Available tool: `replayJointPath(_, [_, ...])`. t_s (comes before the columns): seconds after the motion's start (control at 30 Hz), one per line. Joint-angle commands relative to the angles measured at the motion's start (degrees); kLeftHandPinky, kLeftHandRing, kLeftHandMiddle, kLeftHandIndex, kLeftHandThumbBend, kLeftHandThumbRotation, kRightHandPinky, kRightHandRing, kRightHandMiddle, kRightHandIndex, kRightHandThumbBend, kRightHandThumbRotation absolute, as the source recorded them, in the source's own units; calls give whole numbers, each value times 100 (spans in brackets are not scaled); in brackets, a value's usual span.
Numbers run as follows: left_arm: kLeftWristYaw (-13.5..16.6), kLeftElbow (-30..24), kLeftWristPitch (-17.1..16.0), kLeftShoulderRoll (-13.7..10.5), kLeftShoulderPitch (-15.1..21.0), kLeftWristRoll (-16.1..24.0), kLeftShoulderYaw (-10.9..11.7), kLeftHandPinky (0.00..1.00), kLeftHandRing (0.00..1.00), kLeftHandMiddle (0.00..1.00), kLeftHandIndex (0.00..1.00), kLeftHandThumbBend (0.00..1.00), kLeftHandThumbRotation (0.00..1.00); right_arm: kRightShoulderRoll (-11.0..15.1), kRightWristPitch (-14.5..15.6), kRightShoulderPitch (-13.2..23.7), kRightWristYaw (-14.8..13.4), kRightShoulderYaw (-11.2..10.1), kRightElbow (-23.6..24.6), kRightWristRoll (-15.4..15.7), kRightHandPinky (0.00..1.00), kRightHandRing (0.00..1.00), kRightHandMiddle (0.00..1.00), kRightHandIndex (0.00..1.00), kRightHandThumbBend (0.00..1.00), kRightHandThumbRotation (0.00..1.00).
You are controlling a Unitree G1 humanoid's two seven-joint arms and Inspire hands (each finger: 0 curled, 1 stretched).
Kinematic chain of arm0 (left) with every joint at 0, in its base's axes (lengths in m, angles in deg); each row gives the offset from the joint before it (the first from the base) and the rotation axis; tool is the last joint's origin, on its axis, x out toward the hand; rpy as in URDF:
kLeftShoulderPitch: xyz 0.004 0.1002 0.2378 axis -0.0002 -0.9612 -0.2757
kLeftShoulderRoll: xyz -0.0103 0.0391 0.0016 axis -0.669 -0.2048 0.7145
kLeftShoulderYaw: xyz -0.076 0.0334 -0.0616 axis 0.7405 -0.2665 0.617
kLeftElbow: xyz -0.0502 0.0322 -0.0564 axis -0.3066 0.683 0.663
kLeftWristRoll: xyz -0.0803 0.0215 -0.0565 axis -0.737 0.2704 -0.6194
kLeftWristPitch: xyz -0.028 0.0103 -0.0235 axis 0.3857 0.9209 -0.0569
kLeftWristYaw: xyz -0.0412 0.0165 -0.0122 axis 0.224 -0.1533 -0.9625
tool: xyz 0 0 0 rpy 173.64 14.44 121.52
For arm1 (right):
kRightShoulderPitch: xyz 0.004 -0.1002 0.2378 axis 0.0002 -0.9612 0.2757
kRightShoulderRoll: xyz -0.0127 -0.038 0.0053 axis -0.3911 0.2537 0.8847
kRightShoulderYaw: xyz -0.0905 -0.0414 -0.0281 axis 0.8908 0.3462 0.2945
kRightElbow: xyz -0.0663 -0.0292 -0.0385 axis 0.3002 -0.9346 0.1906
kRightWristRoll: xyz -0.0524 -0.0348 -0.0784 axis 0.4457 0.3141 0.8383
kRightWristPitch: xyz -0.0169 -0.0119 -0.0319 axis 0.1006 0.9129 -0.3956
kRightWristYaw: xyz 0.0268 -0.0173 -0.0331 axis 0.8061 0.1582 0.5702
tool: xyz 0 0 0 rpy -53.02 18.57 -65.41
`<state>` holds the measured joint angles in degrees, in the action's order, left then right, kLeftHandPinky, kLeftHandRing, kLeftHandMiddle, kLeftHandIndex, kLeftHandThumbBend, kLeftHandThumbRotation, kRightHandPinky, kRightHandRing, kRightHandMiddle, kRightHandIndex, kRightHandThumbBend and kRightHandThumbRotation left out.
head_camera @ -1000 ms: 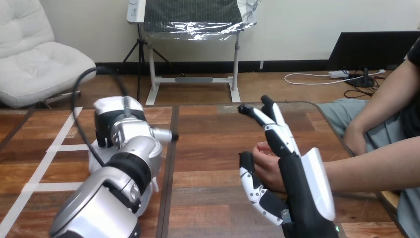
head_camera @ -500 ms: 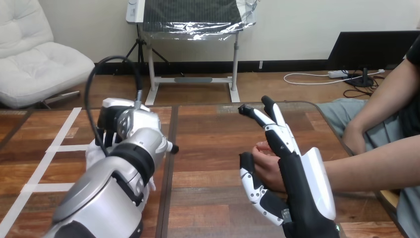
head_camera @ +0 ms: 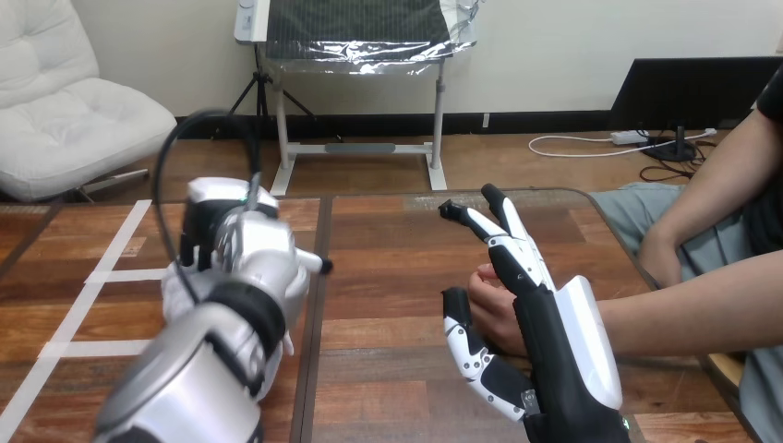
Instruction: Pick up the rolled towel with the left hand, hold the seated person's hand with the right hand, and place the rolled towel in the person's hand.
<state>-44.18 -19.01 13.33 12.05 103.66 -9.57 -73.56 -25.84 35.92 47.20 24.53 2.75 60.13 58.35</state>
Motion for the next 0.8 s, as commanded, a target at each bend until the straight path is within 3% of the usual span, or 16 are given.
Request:
replayJointPath(0.0, [1008,-301,269,-148,-534,-264,402,55,65,78,93,97,100,-52,5,267,-5,-23,385,3,100,100,100,87,12,0])
replayJointPath(0.1, [1486,-505,233,-193,-676,-357,536,60,71,83,95,96,100,-52,-4,272,-18,-24,370,15,100,100,100,87,12,0])
replayJointPath(0.23, [2163,-931,64,-245,-910,-616,918,64,77,88,96,94,100,-53,-5,282,-30,-27,362,34,100,100,100,87,12,0])
replayJointPath(0.33, [2495,-1195,-77,-285,-1065,-754,1094,69,81,90,97,92,100,-54,-17,290,-45,-31,346,42,100,100,100,87,12,0])
replayJointPath(0.57, [2787,-1655,-110,-332,-1315,-807,1164,75,84,92,99,92,100,-47,-40,306,-58,-39,324,56,100,100,100,87,12,0])
replayJointPath(0.77, [2755,-2076,6,-350,-1492,-761,1186,78,86,93,99,92,100,-48,-33,306,-47,-38,329,51,100,100,100,86,12,0])
